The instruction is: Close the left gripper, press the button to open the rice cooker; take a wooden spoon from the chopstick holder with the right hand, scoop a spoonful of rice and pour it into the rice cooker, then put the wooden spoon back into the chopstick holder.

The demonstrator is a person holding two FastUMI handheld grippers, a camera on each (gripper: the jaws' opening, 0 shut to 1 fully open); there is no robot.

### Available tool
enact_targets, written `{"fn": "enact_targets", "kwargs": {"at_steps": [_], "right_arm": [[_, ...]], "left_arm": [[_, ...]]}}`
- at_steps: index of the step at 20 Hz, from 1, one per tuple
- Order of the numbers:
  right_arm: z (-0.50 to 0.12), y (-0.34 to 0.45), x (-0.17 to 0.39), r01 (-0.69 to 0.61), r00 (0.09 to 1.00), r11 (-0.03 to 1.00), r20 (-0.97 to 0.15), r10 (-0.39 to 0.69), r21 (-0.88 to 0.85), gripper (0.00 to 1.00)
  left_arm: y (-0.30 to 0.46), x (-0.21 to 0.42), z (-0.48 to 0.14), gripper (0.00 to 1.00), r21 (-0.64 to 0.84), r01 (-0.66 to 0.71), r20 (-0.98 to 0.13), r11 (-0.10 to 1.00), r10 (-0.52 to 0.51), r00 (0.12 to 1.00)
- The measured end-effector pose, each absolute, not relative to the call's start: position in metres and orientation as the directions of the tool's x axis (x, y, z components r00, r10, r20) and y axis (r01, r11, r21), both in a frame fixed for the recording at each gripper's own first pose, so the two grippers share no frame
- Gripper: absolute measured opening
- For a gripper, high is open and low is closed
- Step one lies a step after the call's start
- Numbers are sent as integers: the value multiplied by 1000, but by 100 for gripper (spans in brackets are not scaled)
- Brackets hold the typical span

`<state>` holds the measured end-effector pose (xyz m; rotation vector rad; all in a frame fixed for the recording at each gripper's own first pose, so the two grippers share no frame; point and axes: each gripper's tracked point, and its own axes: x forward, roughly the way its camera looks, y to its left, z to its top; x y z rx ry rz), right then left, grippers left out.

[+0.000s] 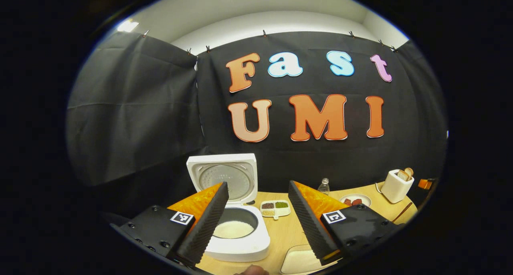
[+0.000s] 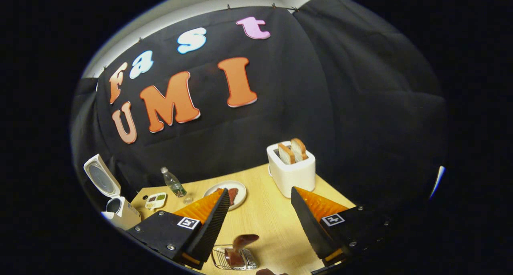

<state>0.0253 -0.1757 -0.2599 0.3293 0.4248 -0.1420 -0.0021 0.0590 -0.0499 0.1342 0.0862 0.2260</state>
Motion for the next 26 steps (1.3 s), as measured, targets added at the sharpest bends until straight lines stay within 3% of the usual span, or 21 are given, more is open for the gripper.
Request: {"fn": "enact_targets", "kwargs": {"at_steps": [3, 8, 11, 26], "right_arm": [[-187, -135, 46, 104, 954, 954, -300, -15, 282, 95], [-102, -49, 60, -64, 974, 939, -183, 133, 339, 94], [-62, -21, 62, -107, 983, 948, -110, 146, 300, 95], [-27, 64, 34, -170, 981, 959, -51, 186, 225, 95]], "left_arm": [[69, -1, -38, 100, 114, -221, -46, 968, 228, 973], [95, -8, -18, 100, 77, -243, 0, 967, 244, 970], [111, -9, -10, 99, 54, -253, 14, 966, 253, 967], [127, -4, 10, 99, 46, -203, 99, 978, 198, 975]]}}
